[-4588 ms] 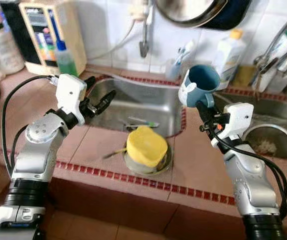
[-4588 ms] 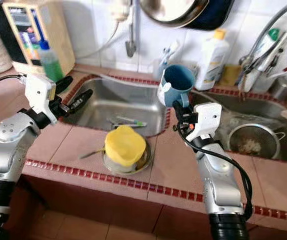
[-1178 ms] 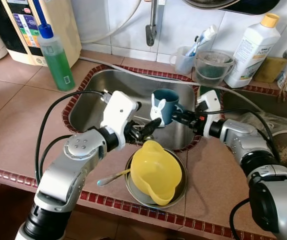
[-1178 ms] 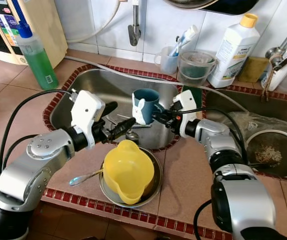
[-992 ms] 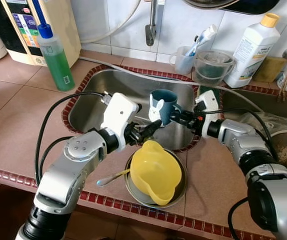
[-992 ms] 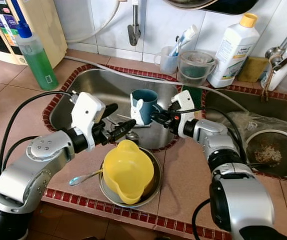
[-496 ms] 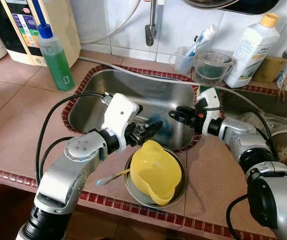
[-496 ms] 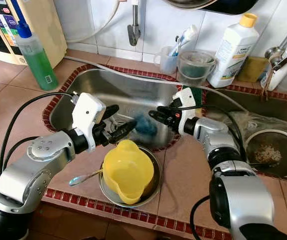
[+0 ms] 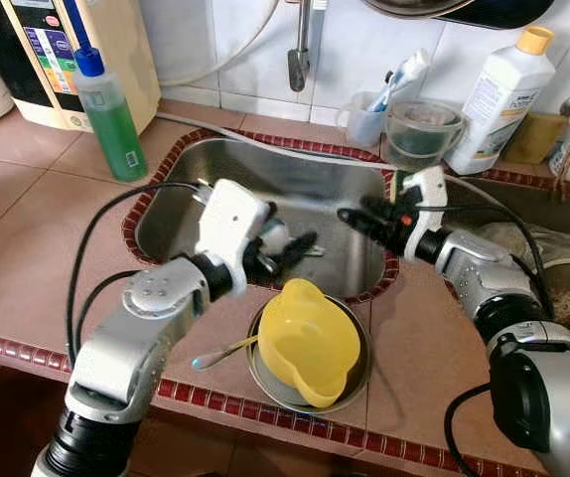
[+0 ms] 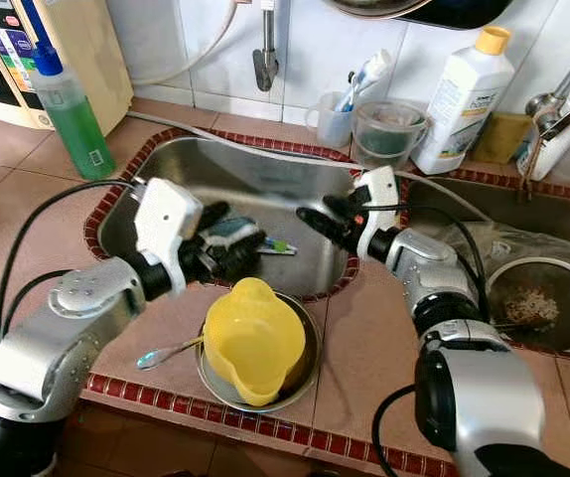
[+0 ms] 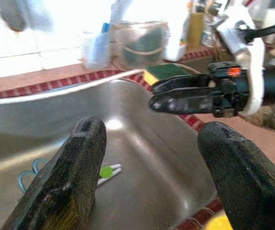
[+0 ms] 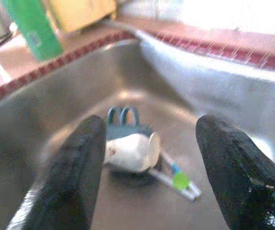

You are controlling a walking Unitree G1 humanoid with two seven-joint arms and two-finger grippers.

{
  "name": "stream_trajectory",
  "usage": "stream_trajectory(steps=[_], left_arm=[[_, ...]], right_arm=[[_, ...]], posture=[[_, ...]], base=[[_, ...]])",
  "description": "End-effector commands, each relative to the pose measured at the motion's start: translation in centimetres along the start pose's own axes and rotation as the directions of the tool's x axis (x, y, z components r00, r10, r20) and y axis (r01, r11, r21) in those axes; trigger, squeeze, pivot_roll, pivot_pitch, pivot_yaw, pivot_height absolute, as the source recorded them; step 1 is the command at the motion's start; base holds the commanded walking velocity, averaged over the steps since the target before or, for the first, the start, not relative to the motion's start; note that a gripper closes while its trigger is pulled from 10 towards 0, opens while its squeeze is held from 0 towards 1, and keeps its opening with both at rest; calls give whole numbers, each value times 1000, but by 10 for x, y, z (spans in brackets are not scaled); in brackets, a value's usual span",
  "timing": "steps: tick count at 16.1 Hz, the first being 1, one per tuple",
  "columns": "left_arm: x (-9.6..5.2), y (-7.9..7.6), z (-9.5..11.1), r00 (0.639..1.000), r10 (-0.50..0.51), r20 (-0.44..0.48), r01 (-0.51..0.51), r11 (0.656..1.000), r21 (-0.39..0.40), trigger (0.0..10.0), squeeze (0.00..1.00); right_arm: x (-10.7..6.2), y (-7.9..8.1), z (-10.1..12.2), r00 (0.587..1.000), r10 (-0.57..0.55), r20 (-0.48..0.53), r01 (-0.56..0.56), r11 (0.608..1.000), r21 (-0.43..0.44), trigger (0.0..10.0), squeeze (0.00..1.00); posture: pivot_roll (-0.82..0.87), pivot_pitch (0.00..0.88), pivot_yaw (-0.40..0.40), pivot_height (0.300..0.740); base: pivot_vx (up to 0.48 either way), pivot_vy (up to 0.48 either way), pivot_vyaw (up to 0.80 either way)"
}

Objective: Kitchen organization

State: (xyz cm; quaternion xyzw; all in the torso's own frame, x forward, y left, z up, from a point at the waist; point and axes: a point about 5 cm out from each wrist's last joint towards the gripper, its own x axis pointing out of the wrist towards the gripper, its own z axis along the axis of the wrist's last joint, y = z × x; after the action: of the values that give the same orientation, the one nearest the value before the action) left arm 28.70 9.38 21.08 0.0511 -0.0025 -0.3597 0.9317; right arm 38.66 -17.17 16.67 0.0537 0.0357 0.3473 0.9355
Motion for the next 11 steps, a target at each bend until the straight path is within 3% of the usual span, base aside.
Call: stream_trajectory(steps=[1, 4, 5, 7, 9, 11], left_arm=[[-1, 9, -1, 999, 38, 0, -38, 999, 8, 10000, 0], [-1, 22, -5, 995, 99, -7, -98, 995, 13, 10000, 0], [1, 31, -3, 992, 125, -3, -125, 992, 15, 10000, 0], [7, 44, 1, 982, 187, 36, -188, 982, 24, 10000, 0], [12, 61, 5, 954, 287, 86, -291, 956, 31, 10000, 0], [14, 72, 1, 929, 358, 98, -357, 934, -27, 10000, 0]], right_arm=[[-4, -5, 11, 994, -51, 93, 52, 999, -15, 10000, 1000], [-9, -8, 21, 968, -134, 213, 139, 990, -8, 10000, 1000], [-14, -7, 23, 951, -171, 257, 187, 982, -40, 10000, 1000], [-23, -5, 27, 907, -253, 336, 274, 962, -16, 10000, 1000], [-36, 3, 29, 847, -344, 406, 384, 923, -20, 10000, 1000], [-42, 14, 27, 822, -366, 436, 415, 909, -19, 10000, 1000]], posture=[[14, 91, -47, 740], [10, 70, -42, 740], [1, 64, -32, 740], [-12, 60, -24, 740], [-38, 47, -9, 740], [-58, 38, 1, 740]], base=[[0, 0, 0], [0, 0, 0], [0, 0, 0], [0, 0, 0], [0, 0, 0], [0, 0, 0]])
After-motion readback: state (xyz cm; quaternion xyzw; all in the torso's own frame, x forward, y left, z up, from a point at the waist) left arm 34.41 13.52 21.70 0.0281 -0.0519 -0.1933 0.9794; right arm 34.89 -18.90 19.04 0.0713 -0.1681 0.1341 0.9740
